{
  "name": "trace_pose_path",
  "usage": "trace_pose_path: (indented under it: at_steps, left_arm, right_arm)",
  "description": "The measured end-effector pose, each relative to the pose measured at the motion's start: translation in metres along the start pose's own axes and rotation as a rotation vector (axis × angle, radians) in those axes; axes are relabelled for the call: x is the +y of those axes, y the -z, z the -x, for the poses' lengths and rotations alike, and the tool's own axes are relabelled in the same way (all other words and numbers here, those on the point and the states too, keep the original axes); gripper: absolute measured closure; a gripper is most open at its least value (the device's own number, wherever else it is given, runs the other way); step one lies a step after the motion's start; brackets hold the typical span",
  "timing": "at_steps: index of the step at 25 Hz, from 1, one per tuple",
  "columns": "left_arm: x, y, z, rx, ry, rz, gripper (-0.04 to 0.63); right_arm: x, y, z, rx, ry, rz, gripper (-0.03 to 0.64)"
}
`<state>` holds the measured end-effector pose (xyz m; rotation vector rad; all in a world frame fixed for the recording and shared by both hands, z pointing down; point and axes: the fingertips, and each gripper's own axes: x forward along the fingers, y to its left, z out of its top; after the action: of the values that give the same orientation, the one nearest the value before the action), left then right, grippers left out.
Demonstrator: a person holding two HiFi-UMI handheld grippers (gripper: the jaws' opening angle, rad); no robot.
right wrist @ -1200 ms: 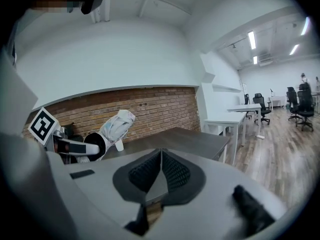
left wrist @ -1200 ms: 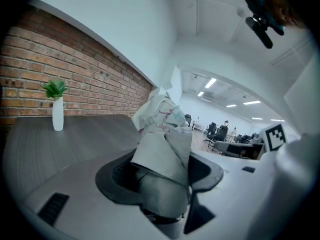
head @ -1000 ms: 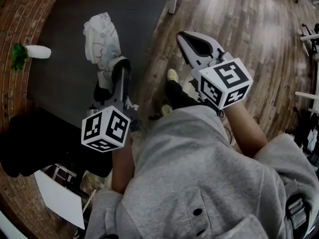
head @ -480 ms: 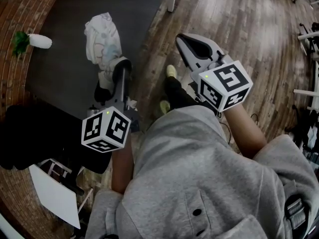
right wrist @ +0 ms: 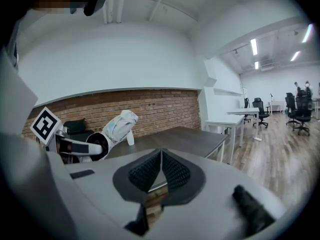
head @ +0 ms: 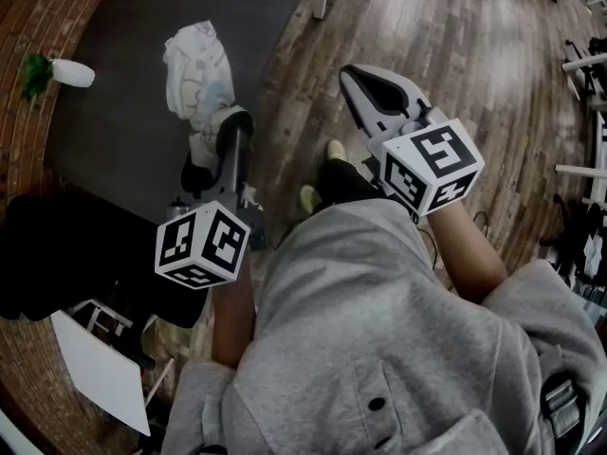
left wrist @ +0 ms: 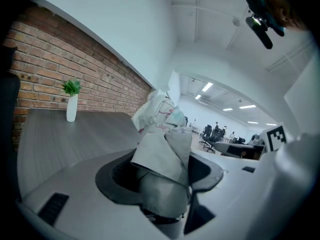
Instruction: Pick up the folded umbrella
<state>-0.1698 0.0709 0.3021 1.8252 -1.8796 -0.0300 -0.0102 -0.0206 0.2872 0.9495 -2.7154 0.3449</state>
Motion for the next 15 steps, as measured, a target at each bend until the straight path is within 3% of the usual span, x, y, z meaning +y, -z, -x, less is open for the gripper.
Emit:
trace_pose_path:
  at_steps: [15]
  left_arm:
    - [-0.010,0.002,-0.004,0.013,0.001,0.001,0.337]
  right_arm:
    - [-0.021,0.006,0.009,0.010,0.023,-0.052,0.591]
